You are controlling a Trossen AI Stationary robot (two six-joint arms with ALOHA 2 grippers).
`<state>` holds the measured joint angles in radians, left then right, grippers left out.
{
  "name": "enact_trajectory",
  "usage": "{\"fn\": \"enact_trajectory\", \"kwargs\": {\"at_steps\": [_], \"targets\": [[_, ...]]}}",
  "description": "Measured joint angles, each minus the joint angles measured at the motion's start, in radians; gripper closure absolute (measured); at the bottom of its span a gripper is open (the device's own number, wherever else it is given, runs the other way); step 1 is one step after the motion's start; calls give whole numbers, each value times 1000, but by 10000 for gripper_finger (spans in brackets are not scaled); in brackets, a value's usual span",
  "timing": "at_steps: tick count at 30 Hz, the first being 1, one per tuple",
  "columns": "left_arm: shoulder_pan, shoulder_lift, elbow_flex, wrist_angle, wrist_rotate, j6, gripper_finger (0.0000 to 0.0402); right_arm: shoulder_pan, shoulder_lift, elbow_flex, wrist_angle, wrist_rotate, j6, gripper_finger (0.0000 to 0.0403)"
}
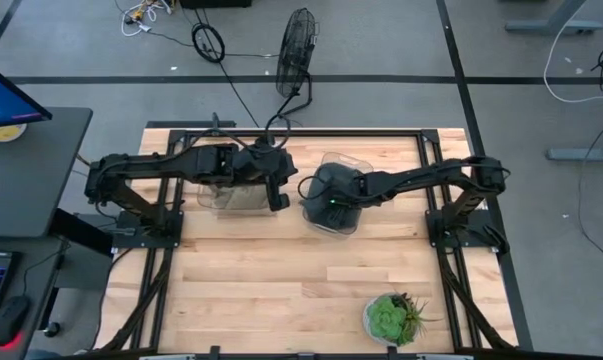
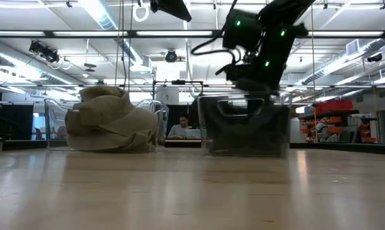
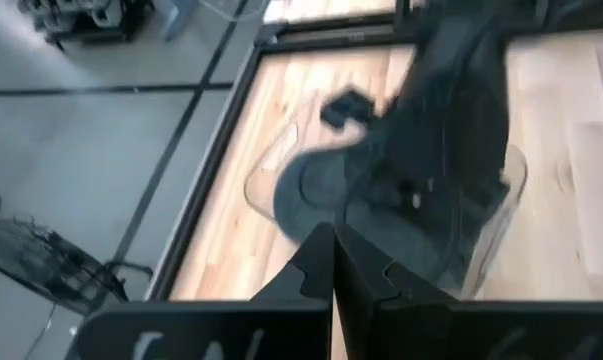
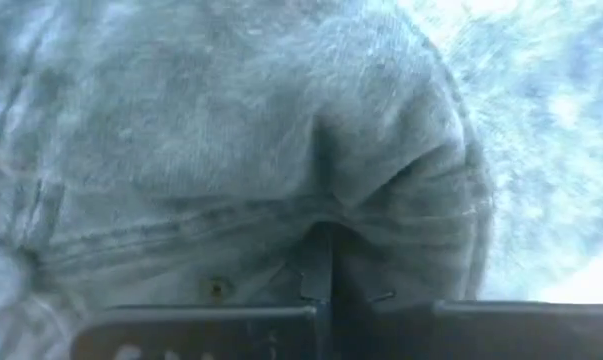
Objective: Pick & Place hat
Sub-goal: Stack the black cap into the right transparent bin, then return to Home Position
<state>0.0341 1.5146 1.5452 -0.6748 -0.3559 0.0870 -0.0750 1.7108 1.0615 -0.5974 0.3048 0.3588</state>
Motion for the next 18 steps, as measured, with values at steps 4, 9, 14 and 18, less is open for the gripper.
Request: {"fn": "enact_trajectory", "kwargs": {"at_steps": [4, 9, 14, 18], "targets": [[-1, -4, 0, -23, -7, -47, 399, 26, -88, 42, -82, -3, 0, 401], [-16, -17, -1, -57, -11, -79, 399, 86, -243, 68, -145, 10, -2, 401], [-46, -71, 0, -91, -27, -104, 399, 175, -435, 71, -149, 24, -49, 401], [-66, -181, 2, -166, -29, -128, 399, 266, -574, 60, -132, 126, -113, 401]]}}
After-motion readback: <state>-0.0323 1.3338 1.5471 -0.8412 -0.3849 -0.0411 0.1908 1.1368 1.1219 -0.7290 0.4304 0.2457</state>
